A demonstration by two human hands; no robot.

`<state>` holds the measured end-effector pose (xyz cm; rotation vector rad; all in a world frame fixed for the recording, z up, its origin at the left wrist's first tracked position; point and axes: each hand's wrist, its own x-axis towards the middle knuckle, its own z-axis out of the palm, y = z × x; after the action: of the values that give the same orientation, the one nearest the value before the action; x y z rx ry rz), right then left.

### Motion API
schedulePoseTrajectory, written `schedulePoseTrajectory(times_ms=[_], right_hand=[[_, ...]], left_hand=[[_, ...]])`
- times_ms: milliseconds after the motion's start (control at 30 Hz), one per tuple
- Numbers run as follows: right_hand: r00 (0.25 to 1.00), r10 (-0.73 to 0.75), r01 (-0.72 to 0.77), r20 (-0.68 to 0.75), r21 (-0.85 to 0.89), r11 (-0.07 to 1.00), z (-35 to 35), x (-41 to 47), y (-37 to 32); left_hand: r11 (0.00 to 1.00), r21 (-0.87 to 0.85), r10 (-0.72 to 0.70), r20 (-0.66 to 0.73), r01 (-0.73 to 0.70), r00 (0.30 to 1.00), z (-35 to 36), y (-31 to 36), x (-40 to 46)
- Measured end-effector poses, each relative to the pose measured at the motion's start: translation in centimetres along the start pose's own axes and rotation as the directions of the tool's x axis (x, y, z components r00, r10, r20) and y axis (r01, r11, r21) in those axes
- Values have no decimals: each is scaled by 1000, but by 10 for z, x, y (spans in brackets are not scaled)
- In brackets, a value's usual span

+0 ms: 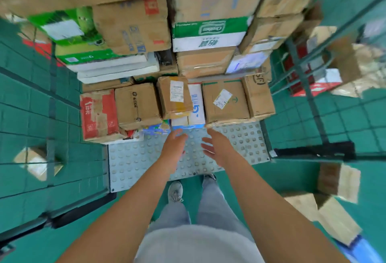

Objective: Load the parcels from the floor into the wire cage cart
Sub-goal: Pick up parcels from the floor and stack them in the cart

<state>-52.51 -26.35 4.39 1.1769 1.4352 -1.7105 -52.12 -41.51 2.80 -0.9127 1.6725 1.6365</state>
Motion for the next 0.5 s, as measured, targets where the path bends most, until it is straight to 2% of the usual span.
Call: schedulePoseTrajectory(times_ms=[33,200,367,500], right_hand=[[1000,-11,11,-9,51,999,-5,-19,7],[995,-53,77,-87,304,950,-37,-88,63],[968,-30,139,-250,432,891,-88,-130,110],[914,26,233,-405,577,782,-135,-157,126]], left_hand=[[998,-50,-26,23,27,999,-1,-4,-17],[999,-40,-7,111,11,994,10,-37,-78],[988,135,29,285,-70,958,52,-41,-106],[957,223,76,426,-186,901,106,-28,-125]])
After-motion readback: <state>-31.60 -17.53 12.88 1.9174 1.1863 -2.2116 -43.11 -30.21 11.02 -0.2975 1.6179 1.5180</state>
